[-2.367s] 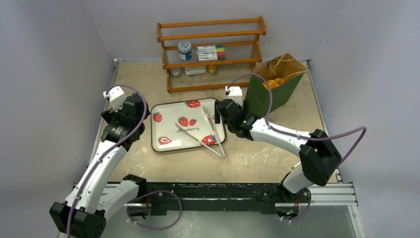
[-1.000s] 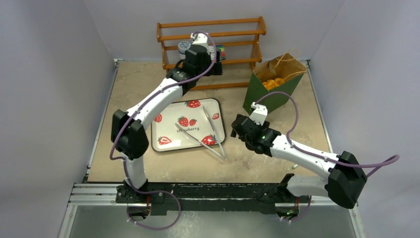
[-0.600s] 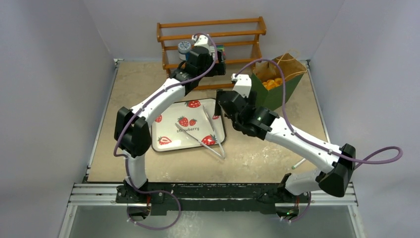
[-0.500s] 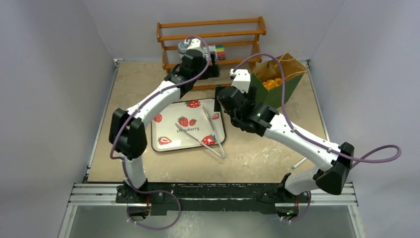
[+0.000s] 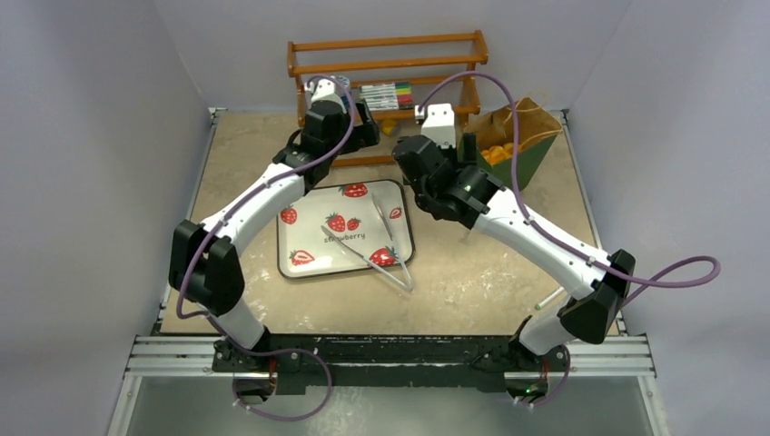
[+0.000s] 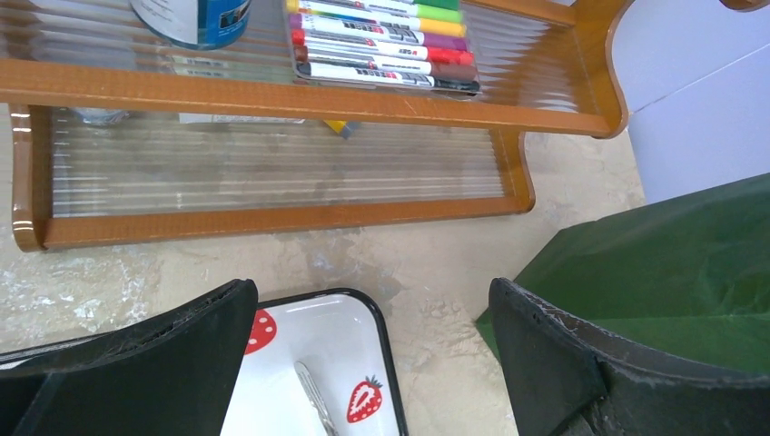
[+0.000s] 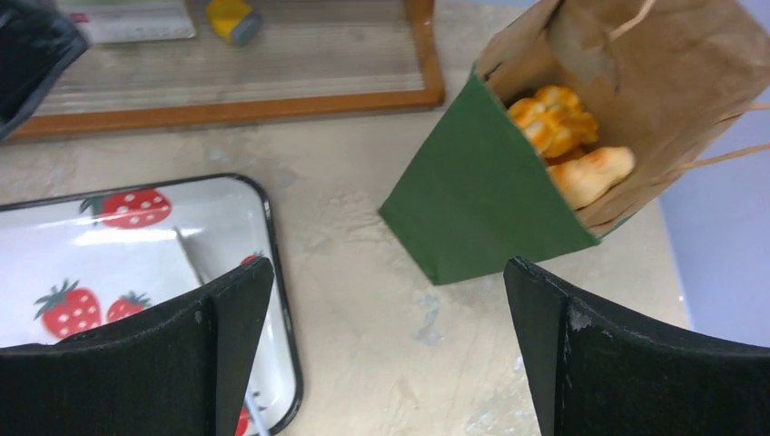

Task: Take the fake bread out of the paper bag
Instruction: Pick up the paper bag from the center of the board, then move the container to the center of the board.

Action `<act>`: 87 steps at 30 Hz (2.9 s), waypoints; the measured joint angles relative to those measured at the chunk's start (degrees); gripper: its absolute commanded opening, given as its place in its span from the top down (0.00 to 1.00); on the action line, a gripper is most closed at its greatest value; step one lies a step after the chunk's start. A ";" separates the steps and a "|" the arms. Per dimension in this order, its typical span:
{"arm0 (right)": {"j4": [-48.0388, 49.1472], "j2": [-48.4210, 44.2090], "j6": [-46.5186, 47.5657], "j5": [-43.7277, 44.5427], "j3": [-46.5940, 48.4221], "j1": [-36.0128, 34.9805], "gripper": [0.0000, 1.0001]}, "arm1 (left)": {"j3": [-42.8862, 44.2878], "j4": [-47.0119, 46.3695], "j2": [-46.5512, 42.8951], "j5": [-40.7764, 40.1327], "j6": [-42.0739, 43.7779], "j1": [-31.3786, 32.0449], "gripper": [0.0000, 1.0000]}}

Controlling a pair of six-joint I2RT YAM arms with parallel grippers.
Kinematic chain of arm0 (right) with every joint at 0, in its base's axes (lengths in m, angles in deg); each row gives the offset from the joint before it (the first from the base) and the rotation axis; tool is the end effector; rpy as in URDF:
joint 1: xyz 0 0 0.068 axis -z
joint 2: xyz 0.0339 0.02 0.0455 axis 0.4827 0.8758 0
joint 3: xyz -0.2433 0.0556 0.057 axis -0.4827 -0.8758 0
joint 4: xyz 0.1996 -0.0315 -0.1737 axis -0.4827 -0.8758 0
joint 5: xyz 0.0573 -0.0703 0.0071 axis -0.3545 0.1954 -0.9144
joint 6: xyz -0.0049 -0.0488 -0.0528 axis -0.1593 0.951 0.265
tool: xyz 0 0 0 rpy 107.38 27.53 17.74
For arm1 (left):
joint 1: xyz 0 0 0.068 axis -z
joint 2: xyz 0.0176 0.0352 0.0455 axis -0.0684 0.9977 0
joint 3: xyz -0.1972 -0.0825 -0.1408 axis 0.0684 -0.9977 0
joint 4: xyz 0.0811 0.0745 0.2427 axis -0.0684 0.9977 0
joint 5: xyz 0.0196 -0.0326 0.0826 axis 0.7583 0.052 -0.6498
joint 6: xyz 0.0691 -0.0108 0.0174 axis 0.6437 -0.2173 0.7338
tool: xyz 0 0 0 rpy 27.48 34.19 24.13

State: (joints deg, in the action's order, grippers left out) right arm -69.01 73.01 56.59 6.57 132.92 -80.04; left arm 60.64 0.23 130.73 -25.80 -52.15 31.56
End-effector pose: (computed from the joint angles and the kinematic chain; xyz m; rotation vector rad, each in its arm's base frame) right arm 0.2517 0.2342 0.3784 0.0675 1.8849 -0.1666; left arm 0.3832 -0.1881 0.3133 -0.2512 1.9511 -0.5458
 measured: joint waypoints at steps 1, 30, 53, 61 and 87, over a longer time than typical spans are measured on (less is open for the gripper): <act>0.24 0.00 0.61 0.44 0.17 0.50 0.00 | -0.59 -0.15 -0.52 0.02 -0.04 -0.13 0.00; 9.16 3.34 13.25 -9.70 0.59 19.04 0.00 | -11.74 3.15 -8.02 -2.80 -2.97 -5.22 0.00; 7.74 4.55 13.05 -22.69 -2.73 25.77 0.38 | -22.73 22.56 -14.88 -11.82 -21.66 -23.50 0.03; 7.85 4.55 13.62 -25.11 -3.10 26.14 0.74 | -29.33 26.56 -17.18 -11.80 -28.33 -30.69 0.22; 7.54 4.48 16.09 -23.54 8.72 26.49 1.00 | -41.97 23.65 -15.30 -5.18 -33.77 -31.30 0.65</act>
State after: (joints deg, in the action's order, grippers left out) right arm -61.47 77.49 72.68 -16.97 141.64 -53.55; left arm 18.67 23.88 115.43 -30.98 -85.92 0.26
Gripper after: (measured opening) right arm 0.004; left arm 0.349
